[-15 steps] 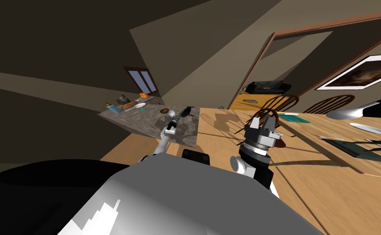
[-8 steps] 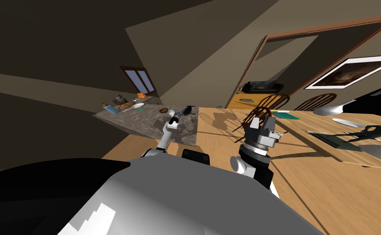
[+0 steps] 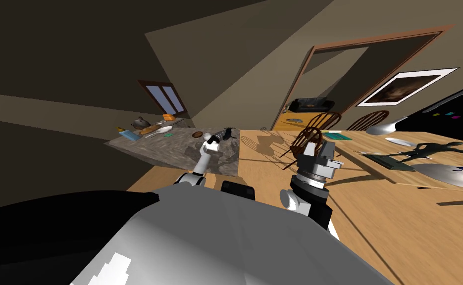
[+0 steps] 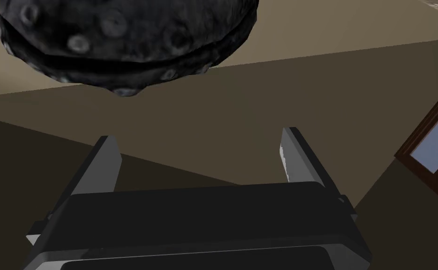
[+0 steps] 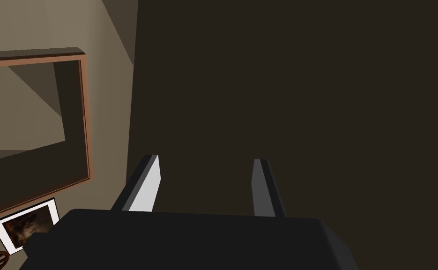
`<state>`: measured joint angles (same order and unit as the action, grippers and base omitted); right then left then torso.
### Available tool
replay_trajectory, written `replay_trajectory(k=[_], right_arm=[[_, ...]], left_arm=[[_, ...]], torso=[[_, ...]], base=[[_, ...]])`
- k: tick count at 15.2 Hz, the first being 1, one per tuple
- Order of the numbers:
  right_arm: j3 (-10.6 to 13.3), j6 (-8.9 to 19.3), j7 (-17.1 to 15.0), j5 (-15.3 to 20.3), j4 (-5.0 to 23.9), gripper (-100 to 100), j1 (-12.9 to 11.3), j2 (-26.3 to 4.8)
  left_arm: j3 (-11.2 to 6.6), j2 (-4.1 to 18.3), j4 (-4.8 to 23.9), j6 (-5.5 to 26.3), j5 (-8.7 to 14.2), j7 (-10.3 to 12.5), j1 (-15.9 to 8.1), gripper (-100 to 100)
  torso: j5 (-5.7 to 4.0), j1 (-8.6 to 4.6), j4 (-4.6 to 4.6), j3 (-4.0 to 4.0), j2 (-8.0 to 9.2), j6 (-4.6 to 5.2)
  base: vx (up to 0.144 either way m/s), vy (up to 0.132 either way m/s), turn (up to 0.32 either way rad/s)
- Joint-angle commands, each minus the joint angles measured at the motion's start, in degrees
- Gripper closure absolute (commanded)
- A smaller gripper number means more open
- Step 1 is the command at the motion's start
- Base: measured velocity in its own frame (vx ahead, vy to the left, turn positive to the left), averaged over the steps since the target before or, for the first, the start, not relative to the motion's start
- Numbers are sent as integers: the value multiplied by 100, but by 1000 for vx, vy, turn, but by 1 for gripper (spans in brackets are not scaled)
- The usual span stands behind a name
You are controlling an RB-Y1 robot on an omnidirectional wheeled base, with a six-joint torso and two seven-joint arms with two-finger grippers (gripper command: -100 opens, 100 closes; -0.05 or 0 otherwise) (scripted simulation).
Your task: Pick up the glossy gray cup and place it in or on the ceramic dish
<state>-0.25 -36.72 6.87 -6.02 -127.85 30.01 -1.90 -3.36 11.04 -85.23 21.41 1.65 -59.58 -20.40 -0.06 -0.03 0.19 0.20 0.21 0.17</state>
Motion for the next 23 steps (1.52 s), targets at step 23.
replay_trajectory(k=[23], right_arm=[[-1, 0, 0, 0, 0, 0, 1, 0]], left_arm=[[601, 653, 44, 2802, 865, 1222, -1574, -100]], torso=[[5, 16, -2, -4, -7, -5]], base=[[-32, 60, -72]])
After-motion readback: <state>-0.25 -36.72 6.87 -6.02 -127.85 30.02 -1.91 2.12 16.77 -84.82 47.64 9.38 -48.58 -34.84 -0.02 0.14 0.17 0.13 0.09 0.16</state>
